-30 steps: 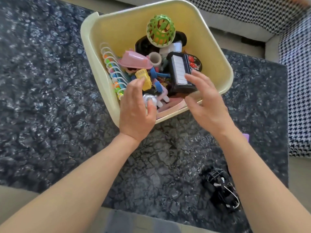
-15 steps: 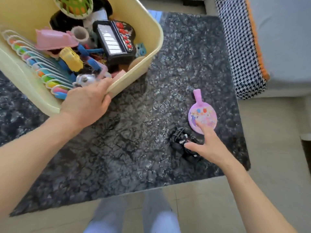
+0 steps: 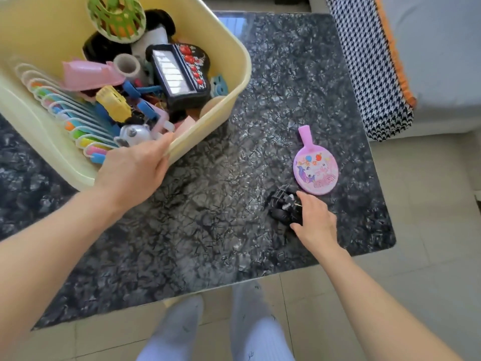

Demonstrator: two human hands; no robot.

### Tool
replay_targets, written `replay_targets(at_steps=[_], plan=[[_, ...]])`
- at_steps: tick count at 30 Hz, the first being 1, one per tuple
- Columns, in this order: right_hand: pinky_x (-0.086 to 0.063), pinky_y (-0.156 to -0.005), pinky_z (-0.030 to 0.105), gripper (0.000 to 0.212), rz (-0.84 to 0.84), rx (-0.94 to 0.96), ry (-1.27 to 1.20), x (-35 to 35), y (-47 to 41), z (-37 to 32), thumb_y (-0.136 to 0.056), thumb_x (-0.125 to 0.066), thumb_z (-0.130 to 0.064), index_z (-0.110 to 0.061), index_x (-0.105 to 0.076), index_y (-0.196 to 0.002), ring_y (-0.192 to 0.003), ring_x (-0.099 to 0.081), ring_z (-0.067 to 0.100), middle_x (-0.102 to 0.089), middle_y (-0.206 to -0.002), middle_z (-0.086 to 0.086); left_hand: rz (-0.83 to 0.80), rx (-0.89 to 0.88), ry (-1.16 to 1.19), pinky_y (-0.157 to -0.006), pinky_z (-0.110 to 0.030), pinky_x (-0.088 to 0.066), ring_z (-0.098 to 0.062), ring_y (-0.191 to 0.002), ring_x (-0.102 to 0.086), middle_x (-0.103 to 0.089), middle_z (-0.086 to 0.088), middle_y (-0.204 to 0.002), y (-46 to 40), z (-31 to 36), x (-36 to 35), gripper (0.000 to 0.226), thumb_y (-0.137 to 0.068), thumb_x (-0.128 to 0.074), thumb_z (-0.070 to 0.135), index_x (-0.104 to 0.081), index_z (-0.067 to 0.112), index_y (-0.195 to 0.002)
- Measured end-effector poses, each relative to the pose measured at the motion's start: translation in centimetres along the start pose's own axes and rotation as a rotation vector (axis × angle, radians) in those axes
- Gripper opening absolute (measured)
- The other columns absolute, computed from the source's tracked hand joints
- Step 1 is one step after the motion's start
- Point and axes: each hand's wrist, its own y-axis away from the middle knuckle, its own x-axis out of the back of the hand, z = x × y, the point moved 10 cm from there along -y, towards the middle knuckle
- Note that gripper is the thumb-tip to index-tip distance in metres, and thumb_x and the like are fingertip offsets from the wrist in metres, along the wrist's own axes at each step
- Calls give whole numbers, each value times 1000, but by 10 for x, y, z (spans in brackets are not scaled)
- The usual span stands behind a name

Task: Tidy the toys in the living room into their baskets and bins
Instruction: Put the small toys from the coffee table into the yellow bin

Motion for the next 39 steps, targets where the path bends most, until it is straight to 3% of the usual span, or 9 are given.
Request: replay_targets(at_steps=[4,7,11,13,18,22,25,31,39], plan=[[-32,-101,39,72,23,-59,-149,14,-5,7,-73,-73,-28,-26,-39,-136,-127,-41,21,-51,-133,-1,27,-50,45,-33,-28,-43,-27,-43,-61,-71,-9,-74,21,2,4,48,-85,-33,25,-60,5,-120],[-38,-101,38,59,209,-158,-579,53,1,10,-74,-74,-26,-26,-49,-127,-120,-50,24,-57,-127,4,61,-65,33,-29,-25,-40,-23,-41,-59,-72,-4,-77,37,5,7,47,-83,-36,25,-65,7,-115],[-40,-76,1,53,466,-40,-978,141,11,-40,-79,-73,-18,-20,-48,-126,-90,-56,-11,-54,-115,-1,83,-10,168,-36,-28,-50,-20,-55,-67,-74,2,-93,56,-2,8,44,-83,-42,31,-63,16,-119],[-40,-65,-3,47,453,135,-1033,181,10,-89,-81,-70,-14,-21,-48,-122,-75,-53,-22,-55,-102,-7,94,45,204,-40,-28,-52,-17,-63,-70,-74,5,-95,60,-6,9,43,-83,-46,38,-64,20,-117],[-53,-64,16,33,7,457,-925,180,-16,-240,-78,-72,-30,-30,-54,-106,-76,-63,-4,-66,-91,-10,99,151,204,-41,-26,-51,-16,-59,-66,-68,7,-91,58,-13,10,38,-83,-48,50,-66,22,-101],[-49,-84,30,52,-128,560,-474,131,-34,-328,-74,-69,-47,-26,-53,-119,-97,-59,13,-62,-105,-4,162,220,172,-42,-26,-49,-16,-57,-61,-60,4,-79,59,-22,17,36,-78,-54,51,-66,17,-80],[-47,-93,43,64,-137,507,-338,103,-50,-353,-74,-59,-59,-25,-46,-127,-111,-54,28,-57,-118,8,145,263,159,-41,-26,-48,-16,-54,-59,-58,4,-72,59,-26,12,40,-77,-52,55,-65,16,-74],[-28,-102,42,69,146,530,-140,113,-65,-388,-89,-45,-55,-26,-21,-147,-125,-35,32,-40,-134,15,134,304,143,-41,-23,-45,-14,-52,-56,-58,5,-71,57,-31,11,42,-75,-52,56,-65,16,-72],[-2,-116,48,74,61,707,45,96,-65,-369,-88,-32,-65,-30,-9,-149,-145,-3,20,-14,-156,4,79,314,102,-42,-22,-44,-14,-53,-58,-60,5,-73,55,-27,7,41,-74,-53,54,-64,15,-70]])
